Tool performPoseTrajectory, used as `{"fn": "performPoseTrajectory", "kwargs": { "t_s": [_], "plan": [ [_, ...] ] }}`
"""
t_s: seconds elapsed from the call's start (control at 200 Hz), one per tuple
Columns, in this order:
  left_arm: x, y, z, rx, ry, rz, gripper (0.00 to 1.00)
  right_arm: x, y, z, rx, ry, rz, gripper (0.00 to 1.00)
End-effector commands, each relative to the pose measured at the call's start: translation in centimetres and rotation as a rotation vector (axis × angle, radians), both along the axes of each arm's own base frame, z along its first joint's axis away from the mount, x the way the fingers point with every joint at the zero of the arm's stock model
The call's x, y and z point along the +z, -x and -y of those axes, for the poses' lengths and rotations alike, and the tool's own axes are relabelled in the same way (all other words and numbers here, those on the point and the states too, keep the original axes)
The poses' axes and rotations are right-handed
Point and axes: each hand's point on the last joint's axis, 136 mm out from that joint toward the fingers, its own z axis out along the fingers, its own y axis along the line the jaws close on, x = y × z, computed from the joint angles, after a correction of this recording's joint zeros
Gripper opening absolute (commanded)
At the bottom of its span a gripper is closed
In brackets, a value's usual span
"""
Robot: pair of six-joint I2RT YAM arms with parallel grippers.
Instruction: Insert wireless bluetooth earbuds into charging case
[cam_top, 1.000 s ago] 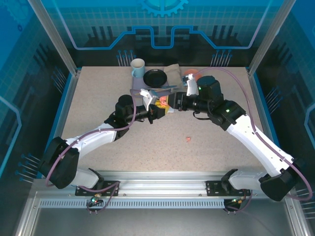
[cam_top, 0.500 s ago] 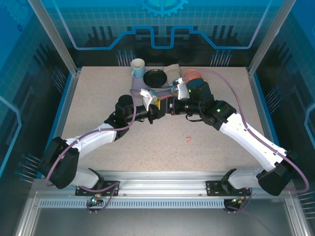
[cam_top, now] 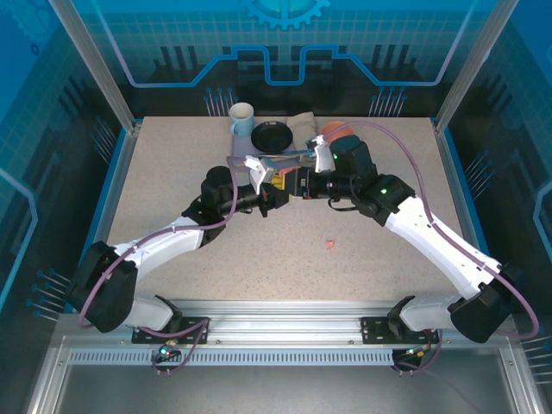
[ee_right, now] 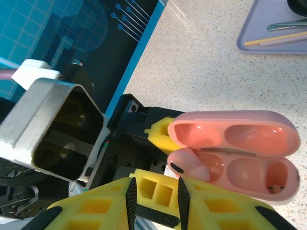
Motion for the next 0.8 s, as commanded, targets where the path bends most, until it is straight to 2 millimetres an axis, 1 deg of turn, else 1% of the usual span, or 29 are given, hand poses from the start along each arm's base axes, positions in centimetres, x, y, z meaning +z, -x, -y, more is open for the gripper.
{"fn": "performPoseTrajectory", "kwargs": {
  "t_s": [0.0,0.095,0.295,0.415,0.48,0.52,0.57,0.62,0.665,0.73,0.795],
  "plan": [
    [2.9,0.5,-0.1,-0.01,0.033,0.097,0.0,-0.5,-0.3,0.5,-0.003,-0.001,-0.011,0.32],
    [2.8,0.5,-0.1,-0.012,0.032,0.095,0.0,-0.3,-0.7,1.0,-0.018,-0.005,-0.003,0.32],
    [2.8,0.6,-0.2,-0.011,0.033,0.094,0.0,0.5,-1.2,1.0,-0.017,-0.014,0.012,0.32],
    [2.8,0.6,-0.2,-0.009,0.031,0.093,0.0,1.1,-1.0,1.1,-0.014,-0.021,0.022,0.32],
    [2.7,0.5,-0.3,-0.003,0.026,0.094,0.0,1.9,-0.6,1.9,-0.034,-0.029,0.037,0.32],
    [2.6,0.5,-0.4,0.004,0.022,0.094,0.0,2.4,-0.4,2.6,-0.054,-0.031,0.049,0.32],
    [2.4,0.4,-0.6,0.013,0.019,0.093,0.0,2.6,-0.1,4.0,-0.095,-0.006,0.053,0.33],
    [2.2,0.3,-0.9,0.02,0.017,0.088,0.0,2.0,0.1,5.4,-0.134,0.038,0.045,0.33],
    [2.0,0.4,-1.2,0.026,0.016,0.087,0.0,0.6,0.3,6.9,-0.182,0.097,0.023,0.35],
    [1.8,0.4,-1.8,0.038,0.015,0.085,0.0,-2.3,0.5,9.2,-0.252,0.196,-0.032,0.39],
    [1.6,0.4,-2.3,0.05,0.015,0.082,0.0,-5.8,0.7,11.6,-0.335,0.296,-0.104,0.48]
  ]
}}
